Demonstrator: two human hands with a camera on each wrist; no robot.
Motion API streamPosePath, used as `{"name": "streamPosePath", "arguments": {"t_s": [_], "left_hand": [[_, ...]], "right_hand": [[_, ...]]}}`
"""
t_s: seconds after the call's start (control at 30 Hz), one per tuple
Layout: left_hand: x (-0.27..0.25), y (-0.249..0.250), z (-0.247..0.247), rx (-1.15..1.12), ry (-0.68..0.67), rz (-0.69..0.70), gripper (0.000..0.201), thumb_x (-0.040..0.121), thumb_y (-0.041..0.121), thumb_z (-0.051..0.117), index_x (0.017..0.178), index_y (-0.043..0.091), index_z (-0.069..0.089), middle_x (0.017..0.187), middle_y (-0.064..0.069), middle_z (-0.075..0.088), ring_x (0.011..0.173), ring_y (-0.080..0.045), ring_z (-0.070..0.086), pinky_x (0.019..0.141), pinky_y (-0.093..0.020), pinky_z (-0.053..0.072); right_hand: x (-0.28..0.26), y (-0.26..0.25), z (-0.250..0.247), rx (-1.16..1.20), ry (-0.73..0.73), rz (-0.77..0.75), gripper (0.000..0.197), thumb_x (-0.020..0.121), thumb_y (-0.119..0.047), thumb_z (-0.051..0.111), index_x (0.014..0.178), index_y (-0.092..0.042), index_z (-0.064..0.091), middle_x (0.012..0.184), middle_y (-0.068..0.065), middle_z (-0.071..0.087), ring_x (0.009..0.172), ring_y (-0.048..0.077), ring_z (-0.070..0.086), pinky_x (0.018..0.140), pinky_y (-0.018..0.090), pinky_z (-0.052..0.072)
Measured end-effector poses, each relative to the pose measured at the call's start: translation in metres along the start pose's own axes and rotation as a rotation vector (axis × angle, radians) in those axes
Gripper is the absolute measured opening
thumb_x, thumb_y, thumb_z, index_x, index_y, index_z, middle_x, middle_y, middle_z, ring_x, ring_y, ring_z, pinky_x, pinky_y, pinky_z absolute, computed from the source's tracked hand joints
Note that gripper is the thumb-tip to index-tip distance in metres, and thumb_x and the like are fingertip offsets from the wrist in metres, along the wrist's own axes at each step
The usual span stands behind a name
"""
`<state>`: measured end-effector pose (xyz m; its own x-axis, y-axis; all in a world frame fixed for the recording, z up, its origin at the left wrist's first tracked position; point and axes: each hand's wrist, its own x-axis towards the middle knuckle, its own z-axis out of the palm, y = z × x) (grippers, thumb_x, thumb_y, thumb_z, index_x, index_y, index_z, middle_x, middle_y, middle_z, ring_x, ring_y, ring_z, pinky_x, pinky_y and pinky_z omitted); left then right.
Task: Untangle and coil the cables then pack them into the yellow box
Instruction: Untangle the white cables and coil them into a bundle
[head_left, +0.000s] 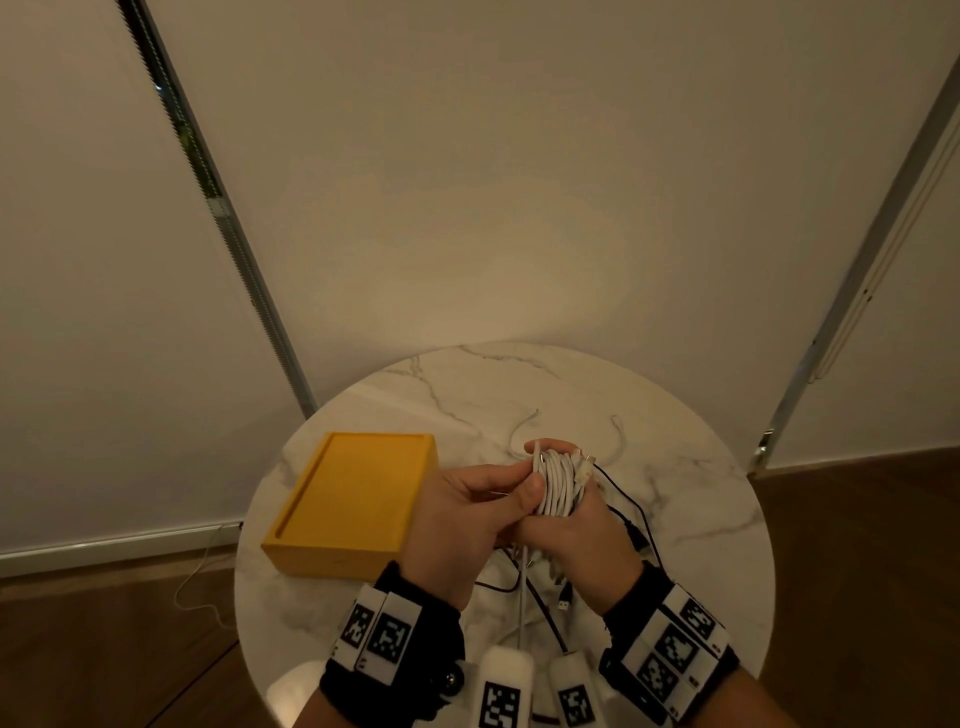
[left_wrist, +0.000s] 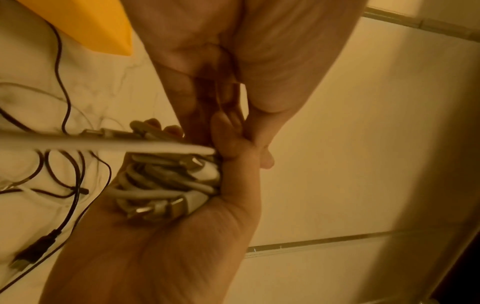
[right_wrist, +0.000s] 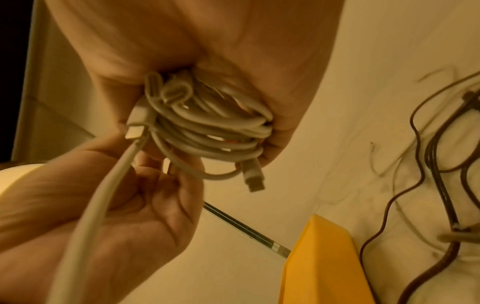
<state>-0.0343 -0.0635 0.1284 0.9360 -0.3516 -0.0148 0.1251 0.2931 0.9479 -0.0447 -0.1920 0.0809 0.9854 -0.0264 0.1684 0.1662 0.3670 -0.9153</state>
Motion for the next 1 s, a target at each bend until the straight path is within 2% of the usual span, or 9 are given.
{"name": "streamPosePath", "arguments": {"t_s": [0.13, 0.27, 0.37, 0.47, 0.63, 0.73, 0.83, 0.93, 1.0], "left_hand": [[-0.004, 0.004, 0.003, 0.115, -0.099, 0.067, 0.025, 0.094, 0.008, 0.059, 0.113, 0.001, 0.072, 0.103, -0.01, 0.076, 0.099, -0.022, 0.072, 0.082, -0.029, 0.059], [-0.003, 0.005, -0.009, 0.323, 0.029, -0.002, 0.022, 0.098, 0.022, 0.057, 0.106, 0.01, 0.074, 0.071, -0.005, 0.069, 0.061, -0.017, 0.057, 0.05, -0.027, 0.042], [-0.007, 0.004, -0.009, 0.438, -0.088, -0.235, 0.028, 0.104, 0.035, 0.047, 0.11, 0.018, 0.069, 0.064, -0.014, 0.067, 0.042, -0.019, 0.053, 0.038, -0.023, 0.029], [-0.009, 0.001, -0.005, 0.469, -0.141, -0.327, 0.027, 0.103, 0.039, 0.048, 0.111, 0.022, 0.067, 0.07, -0.016, 0.072, 0.044, -0.024, 0.059, 0.035, -0.02, 0.032], [-0.007, -0.004, -0.001, 0.489, -0.094, -0.411, 0.035, 0.096, 0.036, 0.063, 0.097, 0.002, 0.069, 0.074, -0.021, 0.072, 0.057, -0.031, 0.067, 0.045, -0.024, 0.05], [-0.008, -0.008, 0.002, 0.457, -0.053, -0.356, 0.035, 0.091, 0.03, 0.07, 0.09, -0.005, 0.073, 0.081, -0.028, 0.072, 0.064, -0.03, 0.071, 0.052, -0.028, 0.056], [-0.006, -0.008, -0.002, 0.458, 0.033, -0.176, 0.023, 0.085, 0.02, 0.077, 0.083, -0.003, 0.078, 0.079, -0.027, 0.071, 0.067, -0.025, 0.07, 0.064, -0.036, 0.061], [-0.007, -0.004, -0.005, 0.51, 0.07, 0.03, 0.01, 0.08, 0.011, 0.081, 0.089, 0.007, 0.08, 0.078, -0.005, 0.078, 0.076, -0.015, 0.074, 0.068, -0.024, 0.059], [-0.007, -0.003, -0.006, 0.543, 0.036, 0.113, 0.015, 0.081, 0.011, 0.081, 0.095, 0.013, 0.08, 0.084, 0.003, 0.078, 0.083, -0.011, 0.074, 0.072, -0.025, 0.059]], "right_hand": [[0.002, -0.002, -0.003, -0.008, 0.097, -0.046, 0.074, 0.056, 0.002, 0.071, 0.125, -0.001, 0.045, 0.088, 0.02, 0.056, 0.08, 0.03, 0.06, 0.065, 0.038, 0.055], [0.007, -0.005, -0.015, 0.001, 0.251, -0.115, 0.067, 0.059, 0.007, 0.065, 0.123, -0.008, 0.051, 0.091, 0.015, 0.056, 0.081, 0.029, 0.057, 0.066, 0.041, 0.051], [0.01, -0.008, -0.02, 0.013, 0.346, -0.167, 0.067, 0.059, 0.007, 0.063, 0.123, -0.008, 0.051, 0.089, 0.009, 0.057, 0.078, 0.023, 0.058, 0.065, 0.04, 0.05], [0.01, -0.008, -0.022, -0.023, 0.389, -0.187, 0.065, 0.059, 0.004, 0.065, 0.122, -0.008, 0.052, 0.09, 0.01, 0.058, 0.076, 0.021, 0.059, 0.069, 0.042, 0.051], [0.007, -0.011, -0.024, -0.016, 0.414, -0.186, 0.077, 0.051, -0.014, 0.077, 0.123, -0.009, 0.053, 0.09, 0.007, 0.06, 0.077, 0.018, 0.061, 0.068, 0.035, 0.055], [0.007, -0.012, -0.025, -0.013, 0.403, -0.198, 0.071, 0.057, 0.0, 0.071, 0.125, -0.006, 0.051, 0.09, 0.007, 0.059, 0.075, 0.016, 0.061, 0.067, 0.032, 0.054], [0.006, -0.013, -0.029, 0.021, 0.388, -0.169, 0.067, 0.059, 0.004, 0.068, 0.123, -0.008, 0.053, 0.091, 0.01, 0.059, 0.078, 0.019, 0.061, 0.066, 0.032, 0.055], [0.004, -0.018, -0.028, 0.033, 0.278, -0.066, 0.045, 0.059, 0.002, 0.065, 0.094, -0.026, 0.073, 0.087, 0.012, 0.061, 0.082, 0.029, 0.059, 0.071, 0.042, 0.053], [0.002, -0.023, -0.025, 0.104, 0.168, 0.009, 0.034, 0.059, 0.0, 0.061, 0.076, -0.024, 0.077, 0.081, 0.013, 0.063, 0.077, 0.031, 0.059, 0.068, 0.041, 0.051]]}}
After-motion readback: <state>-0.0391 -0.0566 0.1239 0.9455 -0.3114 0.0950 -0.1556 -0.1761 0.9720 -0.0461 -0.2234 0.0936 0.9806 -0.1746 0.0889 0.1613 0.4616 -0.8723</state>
